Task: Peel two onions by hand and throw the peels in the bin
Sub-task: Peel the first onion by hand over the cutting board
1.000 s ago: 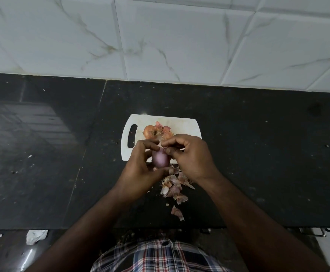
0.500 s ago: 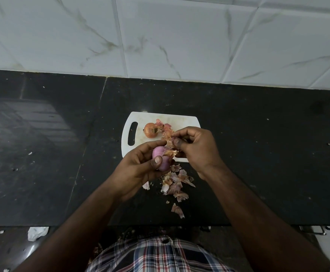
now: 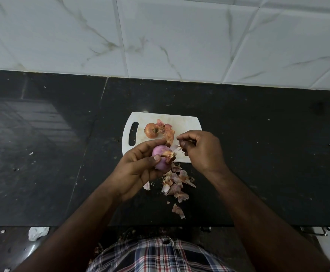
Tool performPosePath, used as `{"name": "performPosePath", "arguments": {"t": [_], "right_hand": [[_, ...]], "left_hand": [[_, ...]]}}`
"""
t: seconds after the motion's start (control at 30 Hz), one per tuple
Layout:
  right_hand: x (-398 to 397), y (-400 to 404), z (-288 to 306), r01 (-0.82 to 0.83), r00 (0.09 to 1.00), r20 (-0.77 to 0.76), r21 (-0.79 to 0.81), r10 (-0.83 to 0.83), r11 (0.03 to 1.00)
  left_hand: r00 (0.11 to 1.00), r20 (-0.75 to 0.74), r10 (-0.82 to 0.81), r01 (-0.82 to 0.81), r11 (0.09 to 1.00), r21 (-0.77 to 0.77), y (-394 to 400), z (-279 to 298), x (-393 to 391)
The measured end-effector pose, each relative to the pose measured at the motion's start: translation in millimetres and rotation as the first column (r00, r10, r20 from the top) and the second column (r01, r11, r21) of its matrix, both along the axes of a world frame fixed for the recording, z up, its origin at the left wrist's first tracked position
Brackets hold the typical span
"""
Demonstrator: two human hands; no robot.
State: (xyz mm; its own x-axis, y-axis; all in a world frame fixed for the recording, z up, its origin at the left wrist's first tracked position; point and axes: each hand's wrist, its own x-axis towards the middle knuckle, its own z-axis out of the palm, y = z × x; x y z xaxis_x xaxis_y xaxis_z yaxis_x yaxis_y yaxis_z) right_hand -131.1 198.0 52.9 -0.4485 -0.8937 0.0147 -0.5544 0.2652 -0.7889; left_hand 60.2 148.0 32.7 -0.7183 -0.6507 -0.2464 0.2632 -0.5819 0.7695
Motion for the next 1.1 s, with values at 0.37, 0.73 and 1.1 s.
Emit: {"name": "performPosePath", "arguments": {"t": [0.37, 0.73, 1.1], "right_hand": [[6.5, -4.1, -29.8, -0.120, 0.938, -0.306, 0.159, 0.165, 0.980], [21.5, -7.7, -36.8, -0.207, 0.873, -0.373, 0.298, 0.313, 0.932], [16.7, 0.5, -35.2, -0.226, 0.962, -0.108, 0.200, 0.251, 0.953]], "left_hand": [[0.998, 0.003, 0.061, -0.061, 0.990, 0.128, -0.9, -1.3, -0.7], [0.996, 0.026, 0.088, -0.092, 0.938, 0.334, -2.4, 0.7, 6.6], [0.985, 0.090, 0.148, -0.171, 0.918, 0.358, -12.2, 0.8, 13.2]]}}
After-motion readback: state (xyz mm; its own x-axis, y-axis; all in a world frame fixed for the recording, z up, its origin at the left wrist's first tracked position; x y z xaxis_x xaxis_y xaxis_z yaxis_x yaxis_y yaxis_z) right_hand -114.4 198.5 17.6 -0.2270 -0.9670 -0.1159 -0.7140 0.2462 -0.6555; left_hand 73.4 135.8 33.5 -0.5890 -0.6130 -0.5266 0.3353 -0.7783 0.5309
